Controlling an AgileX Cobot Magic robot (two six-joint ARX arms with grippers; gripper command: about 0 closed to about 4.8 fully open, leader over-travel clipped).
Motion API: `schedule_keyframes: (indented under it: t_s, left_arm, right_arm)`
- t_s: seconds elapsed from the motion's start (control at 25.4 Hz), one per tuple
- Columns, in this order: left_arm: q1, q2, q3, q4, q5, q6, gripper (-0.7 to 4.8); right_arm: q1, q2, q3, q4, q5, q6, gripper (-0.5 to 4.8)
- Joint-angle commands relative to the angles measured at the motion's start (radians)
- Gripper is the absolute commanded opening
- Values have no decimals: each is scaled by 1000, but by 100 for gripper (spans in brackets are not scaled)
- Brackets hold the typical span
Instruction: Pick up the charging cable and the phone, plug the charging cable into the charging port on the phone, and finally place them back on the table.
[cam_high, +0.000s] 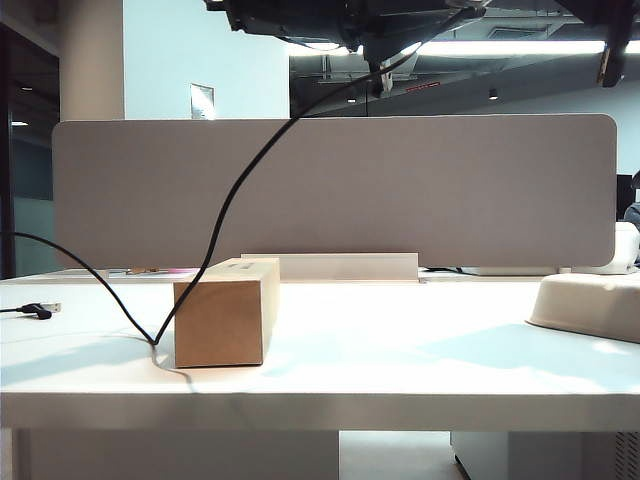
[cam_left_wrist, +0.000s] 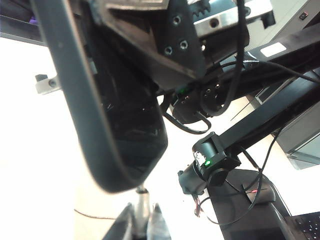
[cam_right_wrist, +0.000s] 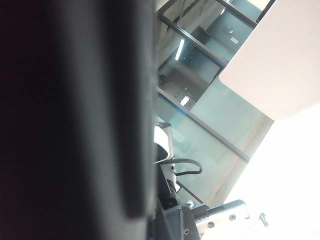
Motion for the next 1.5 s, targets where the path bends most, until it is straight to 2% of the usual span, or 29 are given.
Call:
schedule_keyframes:
  t_s: [0.04,0.28,0.51,0.59,0.98,1.34,1.5]
  left_arm:
    - [-4,-6,5,26,11,-3,-6]
    - [-5,-6,5,48,11,-29,-6]
    - [-22,-6,4,190,8,-178,-6]
    - [-29,-6,4,215,4,-201,-6]
    - [-14,-6,5,228,4,-205,-6]
    - [-8,-6,4,245,3,-204,-6]
    - [-3,-5,4,205,4,-195,-6]
  right_arm:
    - [0,-7,8,77,2,-11,-6]
    - [0,-7,8,76,-2,-31,-6]
    - [22,-7,8,51,-13,-73,-6]
    - [43,-7,8,49,-18,-95,-6]
    - [48,-7,6,7,-87,-140,-6]
    - [42,-7,6,-19,-52,-163,-6]
    - [42,-7,6,-19,-28,-163,-6]
